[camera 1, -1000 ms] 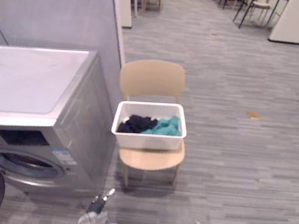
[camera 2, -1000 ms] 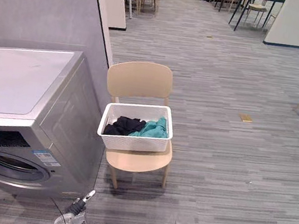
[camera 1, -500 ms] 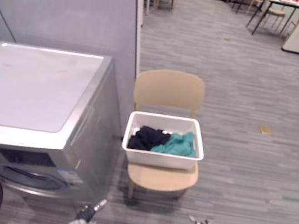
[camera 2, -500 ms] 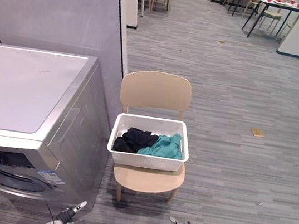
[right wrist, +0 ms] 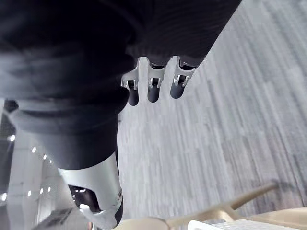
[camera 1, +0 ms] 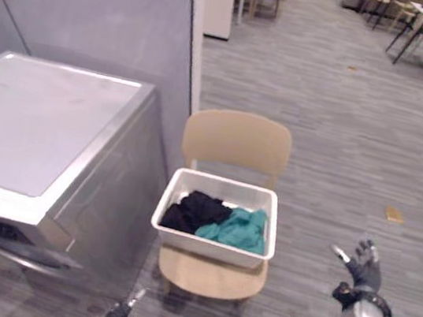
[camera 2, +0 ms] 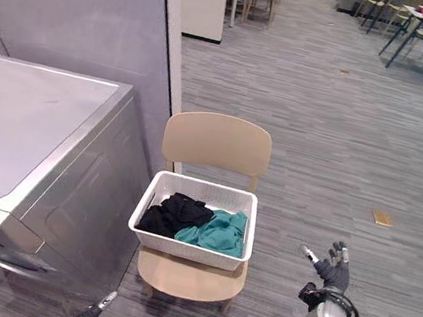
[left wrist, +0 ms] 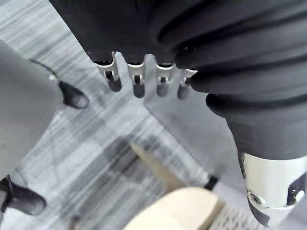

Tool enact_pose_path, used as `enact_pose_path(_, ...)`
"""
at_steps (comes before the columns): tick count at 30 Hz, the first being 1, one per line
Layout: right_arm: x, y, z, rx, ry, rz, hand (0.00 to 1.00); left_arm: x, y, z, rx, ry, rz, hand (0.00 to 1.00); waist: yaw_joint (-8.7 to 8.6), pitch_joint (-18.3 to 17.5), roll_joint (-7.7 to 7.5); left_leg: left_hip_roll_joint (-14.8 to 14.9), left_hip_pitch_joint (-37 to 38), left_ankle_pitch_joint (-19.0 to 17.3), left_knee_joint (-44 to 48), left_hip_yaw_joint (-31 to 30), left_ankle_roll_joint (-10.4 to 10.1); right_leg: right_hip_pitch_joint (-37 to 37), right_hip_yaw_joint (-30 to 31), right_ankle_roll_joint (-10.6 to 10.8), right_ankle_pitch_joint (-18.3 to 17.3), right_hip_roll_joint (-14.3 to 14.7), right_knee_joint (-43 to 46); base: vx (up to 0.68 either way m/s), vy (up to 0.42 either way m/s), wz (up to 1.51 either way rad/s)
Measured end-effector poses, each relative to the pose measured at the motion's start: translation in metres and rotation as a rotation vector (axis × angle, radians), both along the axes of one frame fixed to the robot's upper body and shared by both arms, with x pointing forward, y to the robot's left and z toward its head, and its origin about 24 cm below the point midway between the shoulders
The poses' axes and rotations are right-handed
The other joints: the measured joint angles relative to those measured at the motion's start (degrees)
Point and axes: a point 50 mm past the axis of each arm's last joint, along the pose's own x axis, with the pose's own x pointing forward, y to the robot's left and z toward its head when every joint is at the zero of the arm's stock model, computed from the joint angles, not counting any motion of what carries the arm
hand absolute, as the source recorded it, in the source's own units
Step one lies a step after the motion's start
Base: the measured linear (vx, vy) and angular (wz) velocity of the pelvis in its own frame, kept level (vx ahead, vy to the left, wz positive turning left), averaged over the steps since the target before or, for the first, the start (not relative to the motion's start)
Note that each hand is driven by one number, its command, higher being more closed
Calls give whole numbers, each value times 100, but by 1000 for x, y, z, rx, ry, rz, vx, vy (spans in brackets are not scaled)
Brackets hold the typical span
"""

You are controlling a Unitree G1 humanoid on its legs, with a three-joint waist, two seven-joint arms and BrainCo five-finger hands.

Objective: Pick up the laundry basket with both hands and put the clothes into the washing machine.

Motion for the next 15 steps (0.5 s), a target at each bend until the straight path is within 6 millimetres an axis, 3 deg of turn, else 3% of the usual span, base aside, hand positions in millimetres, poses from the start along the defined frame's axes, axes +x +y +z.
enact_pose_path(3,25,11,15,-92,-15,160,0,-14,8,-1,-7,16,66,0,44,-3,-65,23,-247,25,-3,-55,-40,35,-119,-9,286,28,-475,27,0,17)
enact_pose_path(4,40,23,22,-120,-30,264,0,-18,12,0,3,24,53,0,52,31,-128,5,-396,56,-1,-119,-80,37,-174,-8,444,21,-714,-25,21,16)
enact_pose_path(7,69,47,38,-196,-63,456,0,-11,17,2,31,14,-7,0,141,215,-189,-49,-618,86,87,-179,-86,6,-212,-18,649,-16,-966,-73,19,11)
enact_pose_path(11,123,77,78,-418,-98,694,0,26,14,9,58,-71,-133,0,210,889,-73,-113,-1091,150,299,-328,-95,-398,-300,-56,726,-98,-735,-156,-1,15)
enact_pose_path(12,140,86,94,-504,-102,754,0,43,11,13,64,-119,-166,0,283,1178,-35,-123,-1245,189,374,-346,-132,-565,-289,-84,753,-108,-628,-215,-29,6)
enact_pose_path(15,167,97,113,-636,-60,822,0,75,5,23,82,-213,-230,0,494,1723,40,-121,-1563,190,670,-413,-136,-823,-274,-125,787,-102,-424,-164,-40,2)
